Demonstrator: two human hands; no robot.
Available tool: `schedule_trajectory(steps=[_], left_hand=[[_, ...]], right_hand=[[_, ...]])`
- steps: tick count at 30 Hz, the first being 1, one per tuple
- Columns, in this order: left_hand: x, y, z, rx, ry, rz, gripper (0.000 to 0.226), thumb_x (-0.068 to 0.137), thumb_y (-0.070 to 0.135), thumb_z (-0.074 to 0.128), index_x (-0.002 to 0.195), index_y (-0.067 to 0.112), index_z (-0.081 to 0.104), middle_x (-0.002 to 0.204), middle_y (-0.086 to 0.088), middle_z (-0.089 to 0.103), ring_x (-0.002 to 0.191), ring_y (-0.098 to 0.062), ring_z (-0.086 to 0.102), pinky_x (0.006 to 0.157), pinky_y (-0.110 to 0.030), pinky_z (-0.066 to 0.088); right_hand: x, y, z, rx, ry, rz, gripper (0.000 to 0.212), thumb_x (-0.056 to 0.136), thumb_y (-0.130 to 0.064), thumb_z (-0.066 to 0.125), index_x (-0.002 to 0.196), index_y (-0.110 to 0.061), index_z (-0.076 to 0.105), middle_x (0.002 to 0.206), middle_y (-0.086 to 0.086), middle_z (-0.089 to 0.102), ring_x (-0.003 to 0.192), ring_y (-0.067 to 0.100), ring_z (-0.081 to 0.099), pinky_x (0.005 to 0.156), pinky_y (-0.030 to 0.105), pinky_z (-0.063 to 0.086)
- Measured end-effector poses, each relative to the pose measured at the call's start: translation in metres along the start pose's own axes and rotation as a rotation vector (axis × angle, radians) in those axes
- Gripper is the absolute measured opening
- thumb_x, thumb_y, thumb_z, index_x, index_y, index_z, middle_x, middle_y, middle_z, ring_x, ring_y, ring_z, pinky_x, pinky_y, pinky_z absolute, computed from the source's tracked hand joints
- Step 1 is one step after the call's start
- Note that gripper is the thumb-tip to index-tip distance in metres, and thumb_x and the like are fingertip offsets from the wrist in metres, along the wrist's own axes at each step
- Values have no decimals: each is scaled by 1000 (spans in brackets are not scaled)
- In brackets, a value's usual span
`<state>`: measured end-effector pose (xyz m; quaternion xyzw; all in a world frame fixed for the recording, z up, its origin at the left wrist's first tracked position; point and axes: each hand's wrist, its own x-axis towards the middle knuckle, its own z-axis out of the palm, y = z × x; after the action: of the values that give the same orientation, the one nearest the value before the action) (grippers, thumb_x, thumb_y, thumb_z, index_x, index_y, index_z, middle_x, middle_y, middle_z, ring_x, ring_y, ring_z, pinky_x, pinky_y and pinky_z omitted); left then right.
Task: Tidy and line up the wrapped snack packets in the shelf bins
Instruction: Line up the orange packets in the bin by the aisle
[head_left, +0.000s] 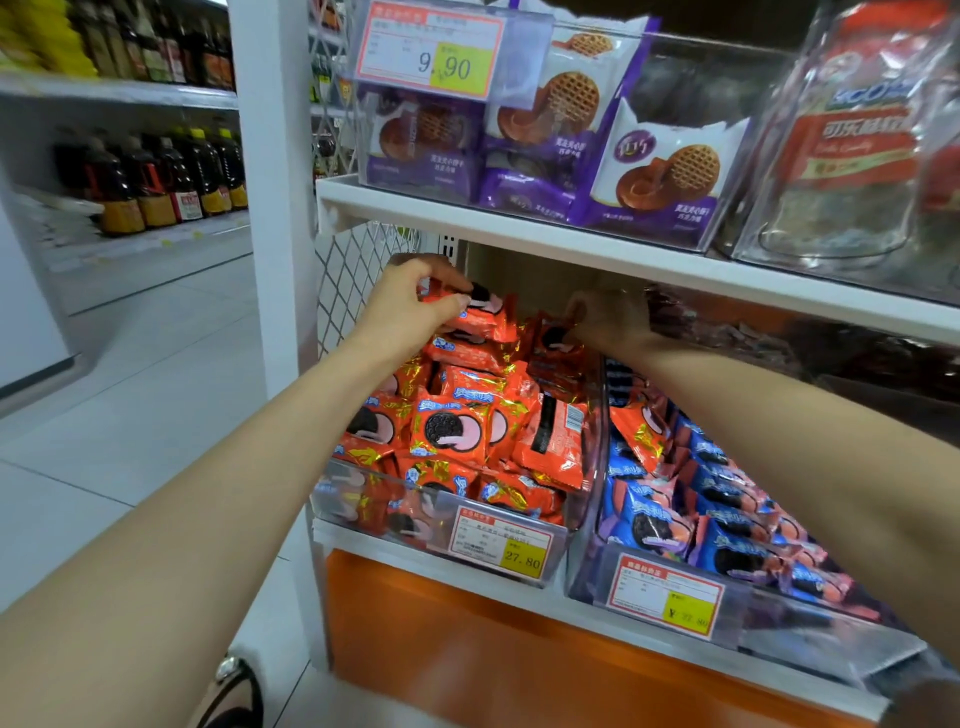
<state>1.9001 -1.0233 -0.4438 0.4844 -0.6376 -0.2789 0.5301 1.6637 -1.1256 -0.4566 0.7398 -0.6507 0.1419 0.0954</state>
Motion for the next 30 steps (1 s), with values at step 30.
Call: schedule_trajectory(steps=[30], left_hand=[[6,-21,18,869,-183,16,66,82,56,58,130,11,48,132,-14,52,124,-33,41,98,-38,34]], right_hand=[[-14,11,-27,656,-158,50,41,76,-3,74,113,3,61,104,10,60,84,12,57,66,4,40]])
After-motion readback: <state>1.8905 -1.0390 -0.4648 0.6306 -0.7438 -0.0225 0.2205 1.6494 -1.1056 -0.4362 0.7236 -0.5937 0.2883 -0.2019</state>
